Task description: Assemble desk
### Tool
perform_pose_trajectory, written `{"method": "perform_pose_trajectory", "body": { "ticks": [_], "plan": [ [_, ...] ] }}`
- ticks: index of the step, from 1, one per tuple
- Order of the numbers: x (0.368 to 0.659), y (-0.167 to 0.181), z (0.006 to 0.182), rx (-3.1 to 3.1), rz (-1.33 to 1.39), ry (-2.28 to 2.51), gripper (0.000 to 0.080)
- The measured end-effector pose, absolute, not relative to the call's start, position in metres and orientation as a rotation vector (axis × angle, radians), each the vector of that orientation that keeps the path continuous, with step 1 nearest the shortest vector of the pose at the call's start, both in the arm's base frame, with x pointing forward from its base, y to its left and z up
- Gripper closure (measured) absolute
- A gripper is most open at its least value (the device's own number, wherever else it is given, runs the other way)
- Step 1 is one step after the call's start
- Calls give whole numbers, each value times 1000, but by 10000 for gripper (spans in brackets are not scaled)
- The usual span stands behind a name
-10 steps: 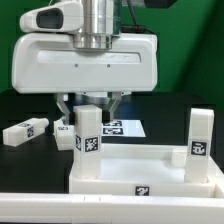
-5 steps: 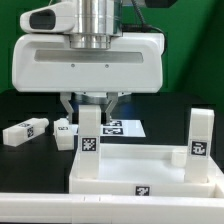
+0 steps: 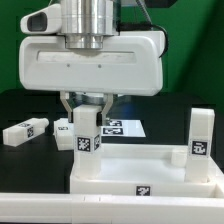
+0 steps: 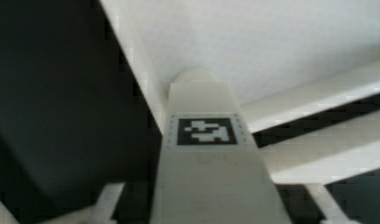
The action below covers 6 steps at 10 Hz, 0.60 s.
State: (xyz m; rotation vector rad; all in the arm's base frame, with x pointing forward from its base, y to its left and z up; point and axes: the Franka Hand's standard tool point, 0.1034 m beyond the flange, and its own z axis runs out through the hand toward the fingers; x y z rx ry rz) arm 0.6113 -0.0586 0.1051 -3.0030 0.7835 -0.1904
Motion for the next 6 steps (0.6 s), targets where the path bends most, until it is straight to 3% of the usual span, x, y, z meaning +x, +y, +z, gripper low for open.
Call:
{"method": "perform_pose_trajectory", "body": {
  "ticks": [6],
  "plan": [
    [612,-57,105,-2677,-163,1500,509]
  ]
}}
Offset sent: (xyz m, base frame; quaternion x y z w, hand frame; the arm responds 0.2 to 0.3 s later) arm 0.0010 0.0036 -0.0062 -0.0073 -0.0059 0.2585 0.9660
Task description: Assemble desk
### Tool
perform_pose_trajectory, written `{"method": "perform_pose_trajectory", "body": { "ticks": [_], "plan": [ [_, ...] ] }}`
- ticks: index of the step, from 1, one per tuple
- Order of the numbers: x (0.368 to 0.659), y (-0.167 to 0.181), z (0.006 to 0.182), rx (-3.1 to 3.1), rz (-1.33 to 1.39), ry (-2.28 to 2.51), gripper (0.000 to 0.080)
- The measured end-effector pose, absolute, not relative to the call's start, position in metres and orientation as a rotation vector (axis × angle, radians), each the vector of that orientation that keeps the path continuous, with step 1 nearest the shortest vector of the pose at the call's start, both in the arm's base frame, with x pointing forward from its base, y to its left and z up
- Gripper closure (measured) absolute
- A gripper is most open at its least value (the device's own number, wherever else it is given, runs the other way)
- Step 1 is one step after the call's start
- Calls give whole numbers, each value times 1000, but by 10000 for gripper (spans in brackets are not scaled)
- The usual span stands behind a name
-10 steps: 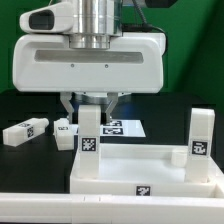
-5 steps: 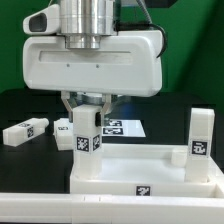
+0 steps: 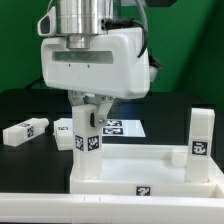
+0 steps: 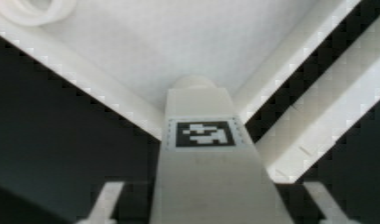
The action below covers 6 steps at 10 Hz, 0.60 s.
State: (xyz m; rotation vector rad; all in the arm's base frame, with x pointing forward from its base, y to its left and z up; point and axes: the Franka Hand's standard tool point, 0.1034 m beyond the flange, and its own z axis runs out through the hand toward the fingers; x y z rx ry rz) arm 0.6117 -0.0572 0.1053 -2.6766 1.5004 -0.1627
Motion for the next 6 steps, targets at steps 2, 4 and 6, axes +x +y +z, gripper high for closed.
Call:
{"method": "perform_pose_trajectory", "body": {
  "ticks": [2,4,6],
  "plan": [
    [612,-57,105,-2685,-163,1486,354],
    [612,-57,105,-2753,-168,1367,227],
    [612,-56,105,-2899,-179,1062,155]
  ]
}}
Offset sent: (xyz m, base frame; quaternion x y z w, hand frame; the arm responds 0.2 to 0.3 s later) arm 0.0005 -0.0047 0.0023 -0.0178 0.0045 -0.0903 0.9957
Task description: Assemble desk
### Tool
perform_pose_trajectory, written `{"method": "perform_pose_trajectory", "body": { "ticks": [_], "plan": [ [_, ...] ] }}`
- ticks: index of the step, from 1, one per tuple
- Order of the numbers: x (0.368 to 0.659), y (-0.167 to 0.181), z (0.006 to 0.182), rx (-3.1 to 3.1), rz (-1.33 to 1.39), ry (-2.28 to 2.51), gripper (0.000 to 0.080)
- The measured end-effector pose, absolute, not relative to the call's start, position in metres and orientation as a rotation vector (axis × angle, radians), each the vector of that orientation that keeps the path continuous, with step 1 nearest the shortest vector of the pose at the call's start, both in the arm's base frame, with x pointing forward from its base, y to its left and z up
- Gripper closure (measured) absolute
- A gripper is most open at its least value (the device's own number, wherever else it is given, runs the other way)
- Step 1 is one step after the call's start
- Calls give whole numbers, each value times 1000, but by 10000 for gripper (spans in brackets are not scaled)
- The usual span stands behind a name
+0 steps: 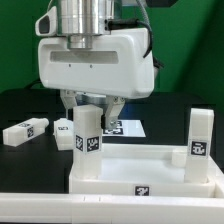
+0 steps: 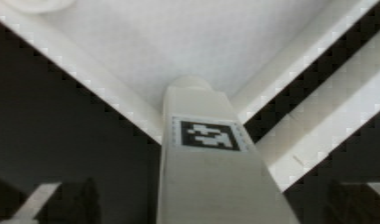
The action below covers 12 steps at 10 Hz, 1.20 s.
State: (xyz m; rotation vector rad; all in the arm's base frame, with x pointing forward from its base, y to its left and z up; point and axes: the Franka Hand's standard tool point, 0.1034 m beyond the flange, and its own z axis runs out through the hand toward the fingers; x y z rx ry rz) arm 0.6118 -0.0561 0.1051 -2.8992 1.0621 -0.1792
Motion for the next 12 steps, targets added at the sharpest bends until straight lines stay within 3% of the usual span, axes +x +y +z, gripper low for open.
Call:
{"method": "perform_pose_trajectory", "body": {
  "ticks": [6,12],
  "plan": [
    [611,-55,104,-3131,-192,95,151],
    [611,-55,104,-3127,-178,-548,151]
  ]
}}
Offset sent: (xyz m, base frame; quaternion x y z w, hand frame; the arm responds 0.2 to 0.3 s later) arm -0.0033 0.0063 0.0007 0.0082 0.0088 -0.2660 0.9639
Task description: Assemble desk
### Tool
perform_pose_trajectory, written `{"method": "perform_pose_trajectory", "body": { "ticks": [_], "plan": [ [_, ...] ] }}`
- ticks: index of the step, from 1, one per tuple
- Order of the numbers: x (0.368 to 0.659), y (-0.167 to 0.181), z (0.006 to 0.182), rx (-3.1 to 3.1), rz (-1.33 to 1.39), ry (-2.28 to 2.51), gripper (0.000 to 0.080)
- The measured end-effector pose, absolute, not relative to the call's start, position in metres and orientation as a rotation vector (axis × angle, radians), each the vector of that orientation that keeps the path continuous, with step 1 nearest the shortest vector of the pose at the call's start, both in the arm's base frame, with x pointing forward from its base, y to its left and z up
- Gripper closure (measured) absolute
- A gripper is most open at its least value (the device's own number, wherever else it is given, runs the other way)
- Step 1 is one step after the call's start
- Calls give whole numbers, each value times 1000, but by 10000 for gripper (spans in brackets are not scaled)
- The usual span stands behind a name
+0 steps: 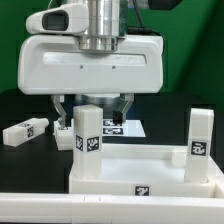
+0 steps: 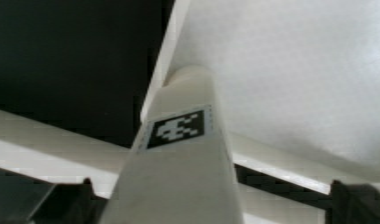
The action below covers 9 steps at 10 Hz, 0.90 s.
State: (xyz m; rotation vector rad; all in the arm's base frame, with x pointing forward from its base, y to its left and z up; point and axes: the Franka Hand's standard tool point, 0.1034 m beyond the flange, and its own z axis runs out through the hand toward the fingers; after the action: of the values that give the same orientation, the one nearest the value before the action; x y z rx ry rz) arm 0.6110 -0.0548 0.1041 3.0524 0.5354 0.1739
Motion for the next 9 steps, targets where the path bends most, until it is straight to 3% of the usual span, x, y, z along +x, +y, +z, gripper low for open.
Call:
{"method": "perform_pose_trajectory", "body": {
  "ticks": [2,3,4,5,6,9],
  "plan": [
    [611,-58,104,3013,166,681,151],
    [611,-58,104,3013,165,680,244],
    [611,-58,104,3014,165,679,428],
    [611,-58,104,3013,166,678,428],
    [611,-58,104,3017,167,663,511],
    [609,-61,104,3054,156,536,511]
  ]
}}
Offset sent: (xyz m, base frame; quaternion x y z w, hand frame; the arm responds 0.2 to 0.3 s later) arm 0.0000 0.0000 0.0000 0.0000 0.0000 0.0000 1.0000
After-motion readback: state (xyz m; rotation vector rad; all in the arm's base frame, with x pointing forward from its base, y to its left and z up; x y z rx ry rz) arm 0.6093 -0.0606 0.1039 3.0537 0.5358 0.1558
